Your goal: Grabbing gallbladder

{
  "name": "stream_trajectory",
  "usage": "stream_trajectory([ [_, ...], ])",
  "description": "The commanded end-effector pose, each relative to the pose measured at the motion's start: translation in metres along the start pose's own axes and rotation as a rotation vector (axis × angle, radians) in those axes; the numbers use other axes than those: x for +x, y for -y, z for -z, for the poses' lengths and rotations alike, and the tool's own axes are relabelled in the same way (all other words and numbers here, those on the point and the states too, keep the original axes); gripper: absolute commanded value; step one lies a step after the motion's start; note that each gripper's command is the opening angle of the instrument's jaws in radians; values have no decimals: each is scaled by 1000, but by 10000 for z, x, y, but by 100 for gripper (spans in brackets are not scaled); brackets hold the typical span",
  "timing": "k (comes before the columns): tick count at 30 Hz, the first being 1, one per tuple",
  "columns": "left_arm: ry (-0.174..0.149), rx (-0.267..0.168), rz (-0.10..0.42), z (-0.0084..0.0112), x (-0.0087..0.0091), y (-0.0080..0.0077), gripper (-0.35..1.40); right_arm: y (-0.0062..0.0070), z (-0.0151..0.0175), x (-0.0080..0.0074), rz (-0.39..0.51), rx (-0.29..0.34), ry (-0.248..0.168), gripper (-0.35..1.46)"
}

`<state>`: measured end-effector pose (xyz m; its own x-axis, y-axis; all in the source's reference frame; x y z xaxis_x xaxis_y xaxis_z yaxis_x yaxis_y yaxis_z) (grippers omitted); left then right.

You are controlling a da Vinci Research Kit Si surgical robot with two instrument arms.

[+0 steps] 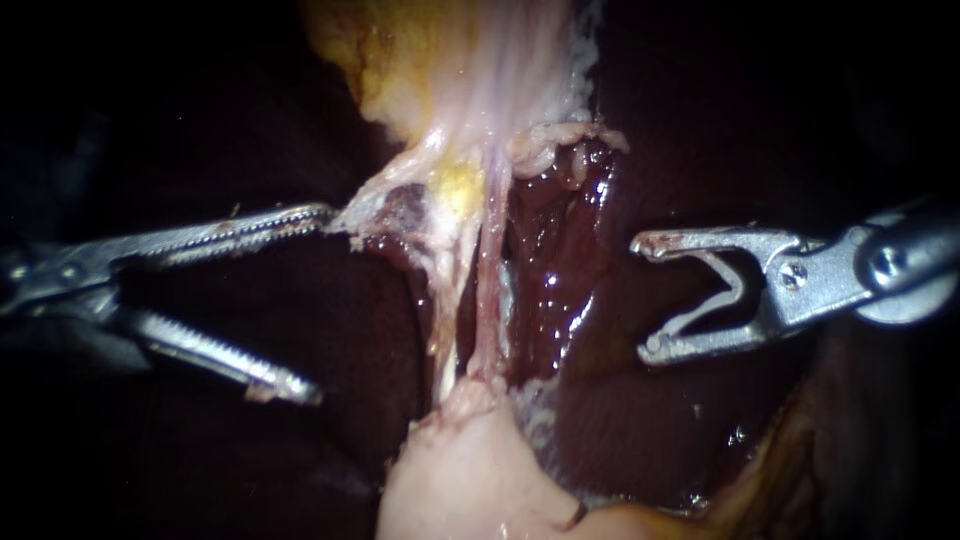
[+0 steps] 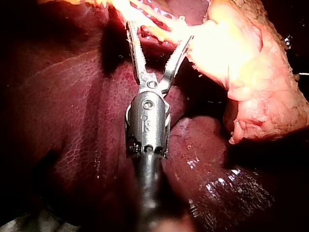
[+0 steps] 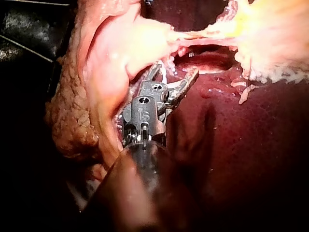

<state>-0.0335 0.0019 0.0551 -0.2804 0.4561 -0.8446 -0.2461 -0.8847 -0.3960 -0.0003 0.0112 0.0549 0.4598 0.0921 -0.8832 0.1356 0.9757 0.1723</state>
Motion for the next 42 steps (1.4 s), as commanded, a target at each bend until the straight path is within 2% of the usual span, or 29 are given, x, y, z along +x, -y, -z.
stream_trajectory([
  [1, -1, -5, 2, 2, 3, 2, 89, 0, 1, 0, 0, 0, 0, 50],
  [4, 3, 21, 21, 4, 14, 11, 84, 0, 1, 0, 0, 1, -1, 50],
  [7, 6, 46, 78, 1, 26, 24, 73, 0, 2, 0, 0, 1, -1, 50],
  [10, 12, 81, 137, -9, 29, 37, 56, 0, 2, 0, 0, 3, -2, 50],
  [15, 40, 94, 182, -35, 20, 53, 31, 0, 3, 1, 0, 4, -2, 50],
  [20, 71, 100, 192, -48, 6, 59, 22, 1, 4, 0, 0, 5, -3, 50],
  [22, 91, 99, 206, -48, 0, 60, 2, 0, 4, 0, 0, 2, -1, 50],
  [25, 107, 97, 241, -42, -1, 60, -35, 0, 5, 0, 0, 3, -1, 50],
  [29, 133, 111, 280, -31, 7, 62, -35, 0, 5, 0, 0, 3, -1, 50],
  [34, 134, 112, 302, -16, 24, 64, -35, 1, 6, 0, 0, 3, -2, 50],
  [39, 141, 125, 323, 13, 58, 74, -35, 1, 8, 0, 0, 1, -1, 50],
  [42, 118, 140, 341, 36, 79, 85, -35, 0, 8, 0, 0, 1, -1, 50],
])
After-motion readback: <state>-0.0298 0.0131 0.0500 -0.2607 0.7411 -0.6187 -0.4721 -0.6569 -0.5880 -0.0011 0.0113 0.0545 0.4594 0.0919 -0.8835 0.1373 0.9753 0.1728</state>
